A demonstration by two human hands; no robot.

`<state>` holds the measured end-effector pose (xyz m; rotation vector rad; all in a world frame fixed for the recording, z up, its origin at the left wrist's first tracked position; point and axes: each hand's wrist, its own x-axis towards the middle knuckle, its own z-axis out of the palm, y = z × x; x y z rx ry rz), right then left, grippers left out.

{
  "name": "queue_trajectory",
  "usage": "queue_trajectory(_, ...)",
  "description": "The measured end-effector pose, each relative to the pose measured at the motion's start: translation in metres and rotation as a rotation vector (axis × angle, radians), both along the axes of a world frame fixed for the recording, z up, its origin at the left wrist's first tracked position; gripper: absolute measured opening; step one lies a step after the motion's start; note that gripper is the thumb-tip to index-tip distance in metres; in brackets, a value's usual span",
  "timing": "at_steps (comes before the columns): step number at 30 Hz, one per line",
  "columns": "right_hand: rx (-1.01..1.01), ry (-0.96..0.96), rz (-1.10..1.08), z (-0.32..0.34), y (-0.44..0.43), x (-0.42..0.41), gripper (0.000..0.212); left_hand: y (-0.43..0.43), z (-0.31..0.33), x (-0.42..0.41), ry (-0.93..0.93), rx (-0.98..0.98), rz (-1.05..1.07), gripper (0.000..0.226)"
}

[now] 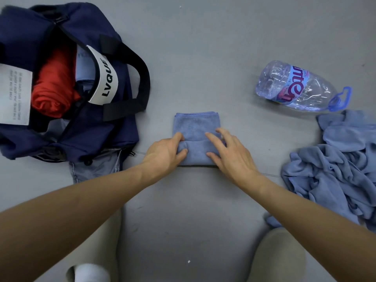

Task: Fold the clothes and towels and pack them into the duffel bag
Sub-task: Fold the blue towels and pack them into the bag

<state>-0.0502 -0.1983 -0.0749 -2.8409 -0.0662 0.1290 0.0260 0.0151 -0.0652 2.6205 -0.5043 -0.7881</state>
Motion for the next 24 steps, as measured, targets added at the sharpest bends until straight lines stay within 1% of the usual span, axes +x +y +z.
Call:
queue_trajectory(2,-0.100,-0.133,0.155,-0.006,-0.002,-0.001,0.041,0.000,-0.001,-0.002,-0.061,0.033,-0.030,0.025)
queue_trajectory(3,-0.127,-0.127,0.207,-0.008,-0.003,-0.002,0.045,0.001,-0.002,-0.003,-0.102,0.034,-0.035,0.025)
queue_trajectory(5,-0.166,0.024,0.246,-0.011,-0.004,-0.007,0.066,0.007,-0.006,-0.002,-0.227,0.009,-0.084,0.029)
queue_trajectory(6,-0.176,0.095,0.243,-0.013,-0.005,-0.009,0.077,0.010,-0.009,0.000,-0.317,-0.012,-0.166,0.031)
queue_trajectory(7,-0.174,0.138,0.236,-0.014,-0.006,-0.009,0.083,0.012,-0.012,0.002,-0.407,-0.050,-0.273,0.033)
queue_trajectory(9,-0.154,0.138,0.221,-0.015,-0.006,-0.008,0.083,0.014,-0.018,0.001,-0.525,-0.147,-0.468,0.038)
queue_trajectory(10,-0.147,0.117,0.214,-0.016,-0.007,-0.005,0.082,0.014,-0.021,-0.001,-0.534,-0.186,-0.524,0.040)
queue_trajectory(12,-0.141,0.115,0.206,-0.015,-0.007,-0.001,0.080,0.015,-0.025,-0.006,-0.463,-0.206,-0.526,0.045)
queue_trajectory(13,-0.139,0.119,0.206,-0.015,-0.007,-0.001,0.079,0.017,-0.027,-0.008,-0.396,-0.175,-0.497,0.053)
queue_trajectory(15,-0.127,0.140,0.206,-0.015,-0.006,-0.001,0.079,0.023,-0.027,-0.007,-0.282,-0.098,-0.467,0.081)
queue_trajectory(16,-0.118,0.156,0.206,-0.015,-0.006,-0.001,0.079,0.026,-0.028,-0.006,-0.251,-0.080,-0.472,0.090)
queue_trajectory(17,-0.107,0.171,0.202,-0.014,-0.006,-0.001,0.079,0.027,-0.029,-0.005,-0.237,-0.075,-0.479,0.092)
queue_trajectory(19,-0.083,0.192,0.189,-0.013,-0.005,0.000,0.078,0.025,-0.028,-0.005,-0.242,-0.087,-0.470,0.088)
queue_trajectory(21,-0.035,0.204,0.167,-0.012,-0.004,0.000,0.073,0.023,-0.025,-0.006,-0.246,-0.116,-0.429,0.077)
queue_trajectory(24,0.051,0.212,0.129,-0.006,-0.003,0.002,0.065,0.018,-0.011,-0.004,-0.180,-0.122,-0.308,0.062)
